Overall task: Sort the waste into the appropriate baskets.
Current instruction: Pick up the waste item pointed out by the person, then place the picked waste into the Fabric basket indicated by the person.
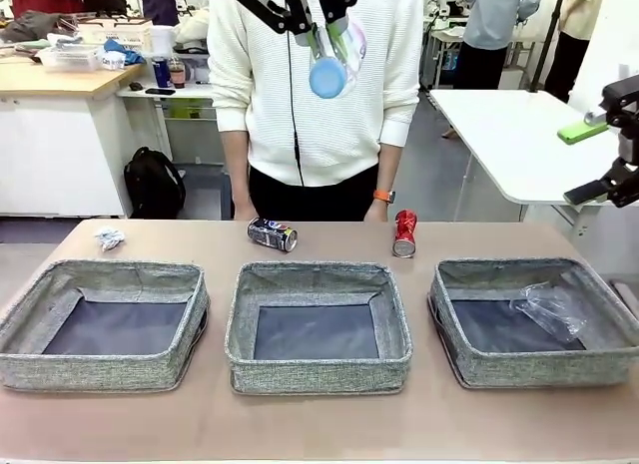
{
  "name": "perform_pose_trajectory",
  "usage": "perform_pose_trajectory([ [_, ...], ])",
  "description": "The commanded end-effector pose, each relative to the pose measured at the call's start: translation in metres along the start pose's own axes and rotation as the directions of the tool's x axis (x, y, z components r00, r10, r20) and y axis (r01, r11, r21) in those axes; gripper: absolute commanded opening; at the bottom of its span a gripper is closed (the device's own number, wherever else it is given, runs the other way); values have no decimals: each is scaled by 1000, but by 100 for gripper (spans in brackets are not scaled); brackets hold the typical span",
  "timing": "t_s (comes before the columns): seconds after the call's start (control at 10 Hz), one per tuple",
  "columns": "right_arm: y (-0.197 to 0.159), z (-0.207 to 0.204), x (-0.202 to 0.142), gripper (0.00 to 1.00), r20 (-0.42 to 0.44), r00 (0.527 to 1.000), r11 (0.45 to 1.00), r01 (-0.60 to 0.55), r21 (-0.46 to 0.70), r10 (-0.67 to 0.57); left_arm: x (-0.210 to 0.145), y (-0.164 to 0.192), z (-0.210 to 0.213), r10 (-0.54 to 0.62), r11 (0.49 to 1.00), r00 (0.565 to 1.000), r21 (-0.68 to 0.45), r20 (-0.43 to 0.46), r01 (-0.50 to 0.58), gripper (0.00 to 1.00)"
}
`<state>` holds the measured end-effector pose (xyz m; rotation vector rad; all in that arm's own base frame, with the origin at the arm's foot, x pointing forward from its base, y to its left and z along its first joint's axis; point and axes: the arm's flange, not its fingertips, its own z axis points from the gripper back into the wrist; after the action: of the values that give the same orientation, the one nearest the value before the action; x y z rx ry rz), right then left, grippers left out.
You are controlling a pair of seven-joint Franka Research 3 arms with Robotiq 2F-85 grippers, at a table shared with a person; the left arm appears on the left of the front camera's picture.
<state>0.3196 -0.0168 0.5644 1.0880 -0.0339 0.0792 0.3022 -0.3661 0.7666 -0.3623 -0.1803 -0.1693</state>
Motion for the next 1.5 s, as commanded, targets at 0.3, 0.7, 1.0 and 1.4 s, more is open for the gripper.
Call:
perform_pose_trajectory([
  [0.3, 4, 1, 2, 100, 14, 1000, 1000, 19, 9, -19, -2, 2, 2, -4, 1000, 1000, 10, -2, 4, 15],
  [0.7, 4, 1, 2, 100, 14, 1000, 1000, 19, 9, -19, -2, 2, 2, -4, 1000, 1000, 10, -2, 4, 15],
  [1.0, 4, 1, 2, 100, 14, 1000, 1000, 19, 9, -19, -2, 2, 2, -4, 1000, 1000, 10, -2, 4, 15],
  [1.4, 4, 1, 2, 100, 14, 1000, 1000, 19, 9, -19, -2, 2, 2, -4, 1000, 1000, 10, -2, 4, 15],
])
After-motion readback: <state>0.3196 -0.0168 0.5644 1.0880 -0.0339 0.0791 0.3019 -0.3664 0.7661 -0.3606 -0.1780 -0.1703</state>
